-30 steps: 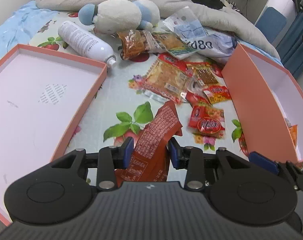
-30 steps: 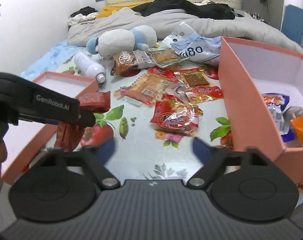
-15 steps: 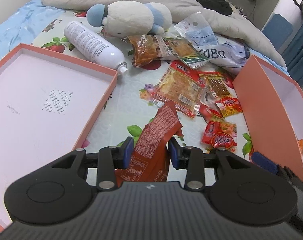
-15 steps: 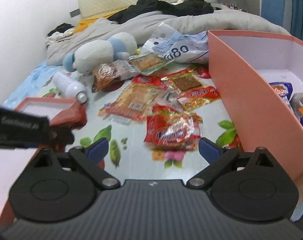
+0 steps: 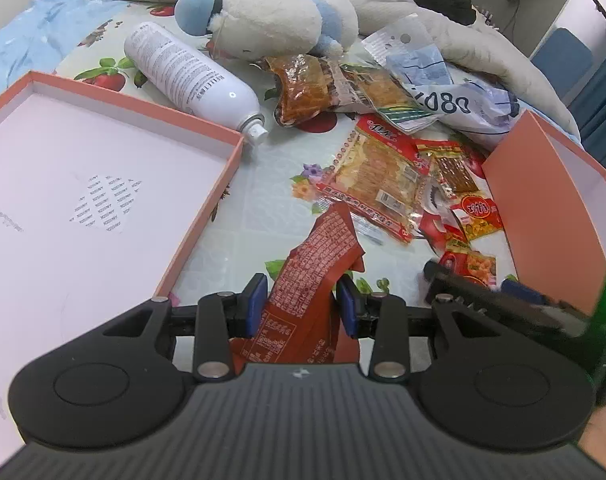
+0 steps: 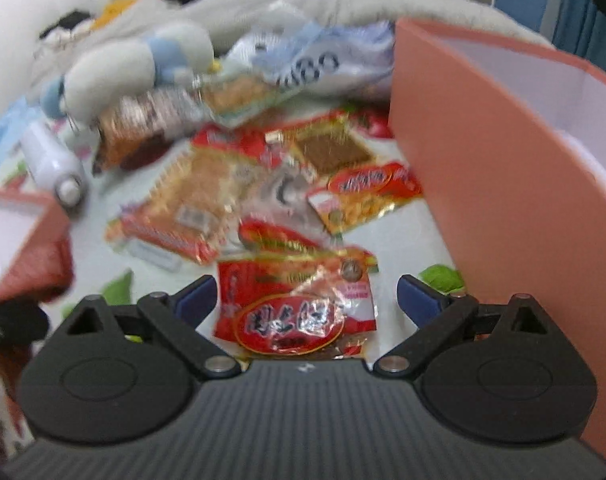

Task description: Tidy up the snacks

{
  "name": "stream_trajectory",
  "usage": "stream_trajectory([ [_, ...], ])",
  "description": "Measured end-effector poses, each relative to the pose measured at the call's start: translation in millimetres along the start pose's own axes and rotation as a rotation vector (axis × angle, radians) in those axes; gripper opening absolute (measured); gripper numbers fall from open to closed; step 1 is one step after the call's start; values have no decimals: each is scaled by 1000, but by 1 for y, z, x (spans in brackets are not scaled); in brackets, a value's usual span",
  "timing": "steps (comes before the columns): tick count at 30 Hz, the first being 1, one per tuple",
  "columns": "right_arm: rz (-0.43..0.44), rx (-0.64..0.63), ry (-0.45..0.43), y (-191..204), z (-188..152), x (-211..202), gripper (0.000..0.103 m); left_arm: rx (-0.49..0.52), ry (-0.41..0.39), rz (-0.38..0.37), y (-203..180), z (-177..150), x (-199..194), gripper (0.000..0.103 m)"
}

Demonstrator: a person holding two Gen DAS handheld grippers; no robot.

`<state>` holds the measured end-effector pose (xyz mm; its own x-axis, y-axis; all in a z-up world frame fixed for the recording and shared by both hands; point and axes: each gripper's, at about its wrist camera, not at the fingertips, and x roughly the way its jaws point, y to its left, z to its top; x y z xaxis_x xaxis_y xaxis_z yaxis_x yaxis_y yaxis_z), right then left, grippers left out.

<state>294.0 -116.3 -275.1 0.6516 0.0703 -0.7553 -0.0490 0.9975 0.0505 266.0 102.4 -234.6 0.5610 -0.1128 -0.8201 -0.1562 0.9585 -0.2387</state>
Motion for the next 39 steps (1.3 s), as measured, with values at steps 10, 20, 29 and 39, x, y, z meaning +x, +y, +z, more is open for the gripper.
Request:
stream_trajectory([
  [10, 77, -78, -10, 3, 3, -9, 58, 12, 7, 16, -5, 4, -1, 43],
  [20, 134, -69, -45, -10, -2, -60, 54, 11, -19, 29, -19, 1, -40, 43],
  [29, 201, -67, -120, -24, -6, -140, 54, 20, -61, 20, -44, -13, -100, 43],
  [39, 211, -70, -221, -50, -12, -223, 54, 69, -122, -44, -81, -31, -164, 43],
])
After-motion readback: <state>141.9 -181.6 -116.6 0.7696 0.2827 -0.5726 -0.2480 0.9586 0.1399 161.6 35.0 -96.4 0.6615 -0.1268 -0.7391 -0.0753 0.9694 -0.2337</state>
